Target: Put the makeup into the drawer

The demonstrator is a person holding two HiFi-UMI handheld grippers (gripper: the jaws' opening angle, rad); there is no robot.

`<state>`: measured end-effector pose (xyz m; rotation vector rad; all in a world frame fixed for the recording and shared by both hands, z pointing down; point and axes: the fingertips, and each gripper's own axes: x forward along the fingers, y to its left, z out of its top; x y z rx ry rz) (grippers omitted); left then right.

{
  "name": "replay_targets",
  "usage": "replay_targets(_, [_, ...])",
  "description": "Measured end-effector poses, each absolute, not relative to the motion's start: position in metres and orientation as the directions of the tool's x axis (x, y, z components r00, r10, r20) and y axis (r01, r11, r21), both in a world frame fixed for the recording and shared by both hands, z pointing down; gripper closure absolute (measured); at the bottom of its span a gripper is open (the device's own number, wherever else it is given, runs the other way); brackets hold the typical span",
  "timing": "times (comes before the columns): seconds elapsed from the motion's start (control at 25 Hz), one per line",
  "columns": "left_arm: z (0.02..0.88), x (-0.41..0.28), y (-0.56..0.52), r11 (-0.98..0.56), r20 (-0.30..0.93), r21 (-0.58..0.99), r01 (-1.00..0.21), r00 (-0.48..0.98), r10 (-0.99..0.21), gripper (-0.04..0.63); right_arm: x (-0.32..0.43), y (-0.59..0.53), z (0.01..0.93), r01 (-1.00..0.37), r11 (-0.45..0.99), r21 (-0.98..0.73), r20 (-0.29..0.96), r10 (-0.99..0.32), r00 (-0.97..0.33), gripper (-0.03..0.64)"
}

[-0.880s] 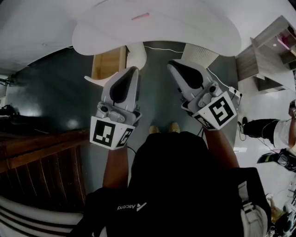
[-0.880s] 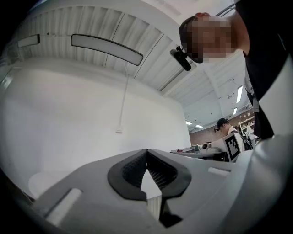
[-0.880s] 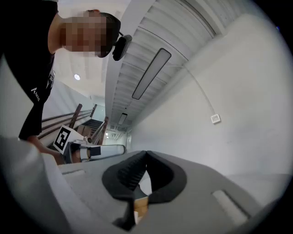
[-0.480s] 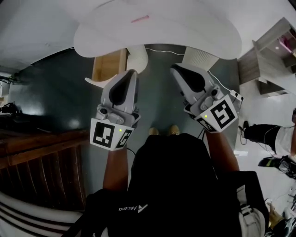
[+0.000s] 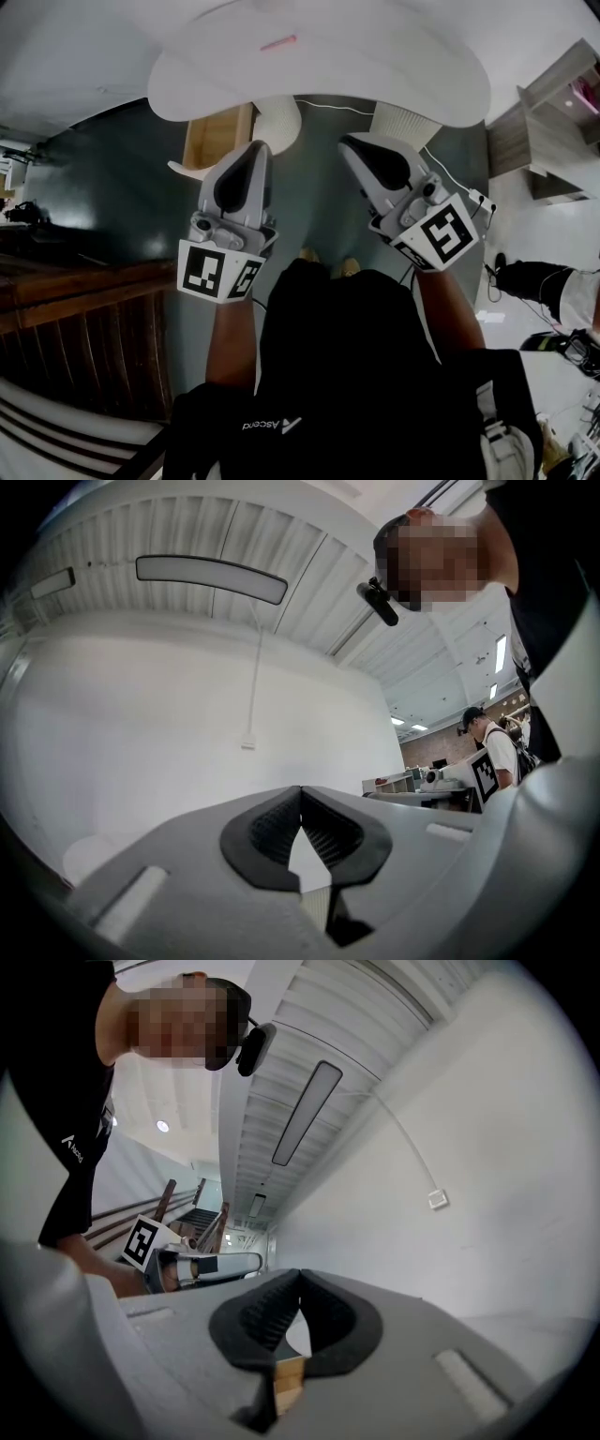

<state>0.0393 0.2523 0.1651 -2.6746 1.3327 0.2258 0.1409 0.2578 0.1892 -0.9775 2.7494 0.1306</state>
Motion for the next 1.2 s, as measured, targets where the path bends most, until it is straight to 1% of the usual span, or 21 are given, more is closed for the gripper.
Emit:
replay_targets(0.4, [0.166, 0.025, 0.197, -0.591, -0.228, -0.074, -0.803, 0.591, -0.774, 0.584, 0.134, 0.206, 0.19, -0.65, 0.758, 0.046, -0.235, -0.625, -0.745, 0.614])
replay_targets(0.72, [0.171, 0.001, 0.096, -0.614, -0.243, -0.107, -0.782, 0.619, -0.747, 0.584, 0.112, 0.109, 0.197, -0.685, 0.726, 0.064, -0.204, -0.662, -0.721, 0.614])
replay_targets(0.96, [0.181, -0.022, 0.022, -0.647, -0.229, -0.096, -0.757, 0.649, -0.726, 0.584, 0.092, 0.04, 0.201, -0.716, 0.697, 0.051, -0.204, -0.694, -0.69, 0.614])
replay_targets(1.2, [0.191, -0.045, -0.038, -0.674, -0.202, -0.084, -0.734, 0.675, -0.71, 0.584, 0.07, -0.02, 0.205, -0.744, 0.666, 0.052, -0.177, -0.727, -0.663, 0.614])
